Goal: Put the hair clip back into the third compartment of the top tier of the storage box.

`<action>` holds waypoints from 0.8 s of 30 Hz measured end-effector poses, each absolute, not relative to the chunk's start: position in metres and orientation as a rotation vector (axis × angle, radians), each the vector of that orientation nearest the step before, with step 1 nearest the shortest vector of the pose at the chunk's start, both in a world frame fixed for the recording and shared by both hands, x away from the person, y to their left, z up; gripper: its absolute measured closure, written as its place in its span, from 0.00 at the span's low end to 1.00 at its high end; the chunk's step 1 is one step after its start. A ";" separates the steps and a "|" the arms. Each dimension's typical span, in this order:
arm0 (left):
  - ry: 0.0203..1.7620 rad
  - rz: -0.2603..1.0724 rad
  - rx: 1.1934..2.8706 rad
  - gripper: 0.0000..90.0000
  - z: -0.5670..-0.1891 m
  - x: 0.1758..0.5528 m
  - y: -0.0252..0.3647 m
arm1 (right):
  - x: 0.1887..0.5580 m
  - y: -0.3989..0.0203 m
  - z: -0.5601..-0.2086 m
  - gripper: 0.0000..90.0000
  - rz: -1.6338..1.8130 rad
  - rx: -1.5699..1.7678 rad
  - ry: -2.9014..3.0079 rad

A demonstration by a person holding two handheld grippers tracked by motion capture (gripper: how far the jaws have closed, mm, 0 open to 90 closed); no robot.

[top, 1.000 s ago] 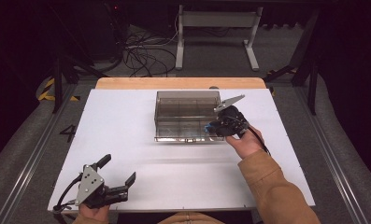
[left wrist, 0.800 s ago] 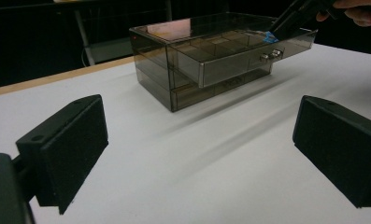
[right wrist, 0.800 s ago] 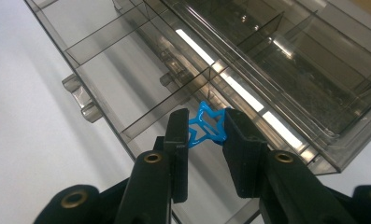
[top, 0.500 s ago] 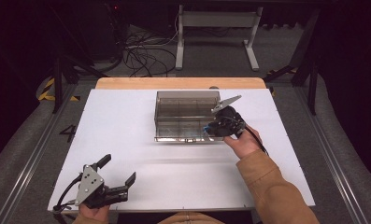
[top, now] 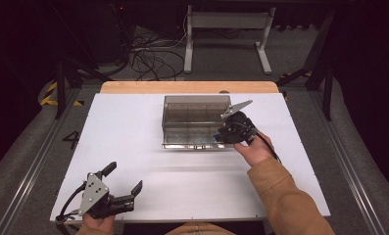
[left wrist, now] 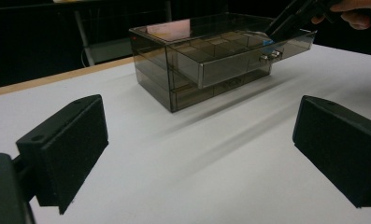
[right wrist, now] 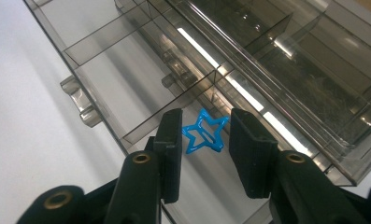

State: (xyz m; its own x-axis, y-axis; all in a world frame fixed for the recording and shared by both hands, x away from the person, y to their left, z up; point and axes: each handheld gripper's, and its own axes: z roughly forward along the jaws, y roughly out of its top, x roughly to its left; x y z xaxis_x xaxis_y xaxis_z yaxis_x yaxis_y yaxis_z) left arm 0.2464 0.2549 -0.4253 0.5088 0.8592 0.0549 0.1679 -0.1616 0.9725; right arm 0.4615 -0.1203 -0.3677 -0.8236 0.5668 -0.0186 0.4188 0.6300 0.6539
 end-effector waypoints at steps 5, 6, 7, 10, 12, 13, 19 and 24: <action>0.889 0.779 1.647 0.05 -0.425 0.247 0.255 | 0.456 -0.122 -0.362 0.71 1.013 0.795 2.598; 0.889 0.778 1.646 0.05 -0.425 0.247 0.255 | 0.455 -0.123 -0.360 0.70 1.022 0.794 2.594; 0.889 0.778 1.646 0.05 -0.425 0.247 0.255 | 0.453 -0.124 -0.358 0.70 1.034 0.785 2.586; 0.891 0.778 1.645 0.05 -0.426 0.247 0.255 | 0.449 -0.126 -0.353 0.67 1.077 0.771 2.568; 0.892 0.779 1.647 0.05 -0.426 0.247 0.255 | 0.446 -0.127 -0.350 0.65 1.103 0.764 2.556; 0.893 0.779 1.646 0.05 -0.425 0.247 0.256 | 0.445 -0.128 -0.348 0.64 1.116 0.758 2.555; 0.889 0.779 1.648 0.05 -0.425 0.247 0.255 | 0.439 -0.129 -0.344 0.63 1.147 0.742 2.537; 0.892 0.779 1.647 0.05 -0.425 0.247 0.255 | 0.435 -0.131 -0.341 0.61 1.170 0.730 2.531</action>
State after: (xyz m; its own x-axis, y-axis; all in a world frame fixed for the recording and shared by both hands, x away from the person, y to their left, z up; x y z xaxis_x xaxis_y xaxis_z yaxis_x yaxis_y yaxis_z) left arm 0.2469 0.2553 -0.4254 0.5084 0.8594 0.0546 0.1707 -0.1628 0.9718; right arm 0.4350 -0.1312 -0.3406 -0.8404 0.5414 -0.0235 0.3329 0.5500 0.7660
